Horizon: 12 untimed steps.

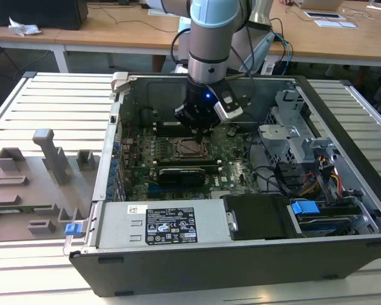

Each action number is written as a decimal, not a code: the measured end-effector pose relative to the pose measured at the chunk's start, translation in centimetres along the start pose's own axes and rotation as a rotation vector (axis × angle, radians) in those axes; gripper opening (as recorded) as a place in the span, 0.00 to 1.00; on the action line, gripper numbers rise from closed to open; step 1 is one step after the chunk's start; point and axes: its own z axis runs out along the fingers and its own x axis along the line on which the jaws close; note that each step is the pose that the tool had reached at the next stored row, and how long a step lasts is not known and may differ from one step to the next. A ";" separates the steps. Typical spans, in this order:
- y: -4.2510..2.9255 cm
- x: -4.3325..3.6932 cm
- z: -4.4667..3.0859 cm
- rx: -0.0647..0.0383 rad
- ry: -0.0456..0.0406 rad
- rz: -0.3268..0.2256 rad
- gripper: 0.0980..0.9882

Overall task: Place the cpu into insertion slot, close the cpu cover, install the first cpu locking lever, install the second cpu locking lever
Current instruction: 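Install the first cpu locking lever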

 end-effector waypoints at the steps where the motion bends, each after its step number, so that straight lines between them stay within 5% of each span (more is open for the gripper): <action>1: -0.65 0.03 -0.01 0.000 -0.0001 0.000 0.01; 5: -3.08 0.16 -0.08 0.000 -0.0001 0.000 0.01; 12: -3.35 0.15 -0.80 0.000 -0.0001 0.000 0.01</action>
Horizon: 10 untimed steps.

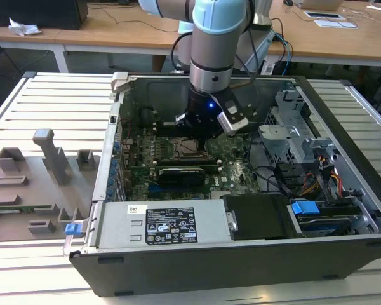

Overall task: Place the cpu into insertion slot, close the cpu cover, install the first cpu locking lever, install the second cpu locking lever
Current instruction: 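Install the first cpu locking lever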

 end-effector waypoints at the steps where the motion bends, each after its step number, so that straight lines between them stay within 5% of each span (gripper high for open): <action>1: 0.00 0.00 -0.18 0.000 0.0000 0.000 0.01; 10: 0.05 -0.03 -1.80 0.000 0.0000 0.000 0.01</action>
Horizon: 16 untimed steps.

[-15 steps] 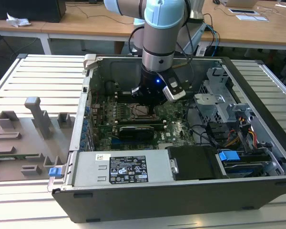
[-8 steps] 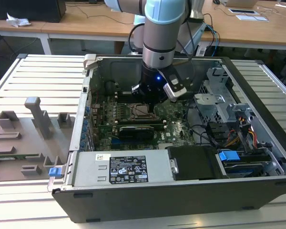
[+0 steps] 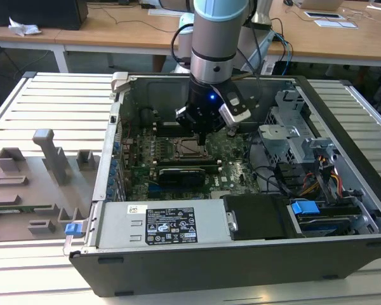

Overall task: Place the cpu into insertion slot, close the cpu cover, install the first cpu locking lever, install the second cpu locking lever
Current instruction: 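Install the first cpu locking lever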

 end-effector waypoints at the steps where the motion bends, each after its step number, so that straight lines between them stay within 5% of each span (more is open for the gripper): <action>1: 0.01 0.00 -0.15 0.000 0.0000 0.000 0.01; 16: 0.06 -0.03 -2.11 0.000 0.0000 0.000 0.01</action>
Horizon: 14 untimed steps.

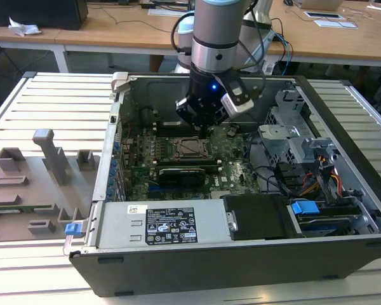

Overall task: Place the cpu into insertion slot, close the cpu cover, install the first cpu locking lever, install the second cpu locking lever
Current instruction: 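Install the first cpu locking lever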

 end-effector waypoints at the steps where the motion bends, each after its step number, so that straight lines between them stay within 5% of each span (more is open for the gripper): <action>1: 0.00 0.00 -0.13 0.000 0.0000 0.000 0.01; 3: 0.02 -0.01 -0.64 0.000 0.0000 0.000 0.01; 14: 0.02 -0.01 -0.67 0.000 0.0000 0.000 0.01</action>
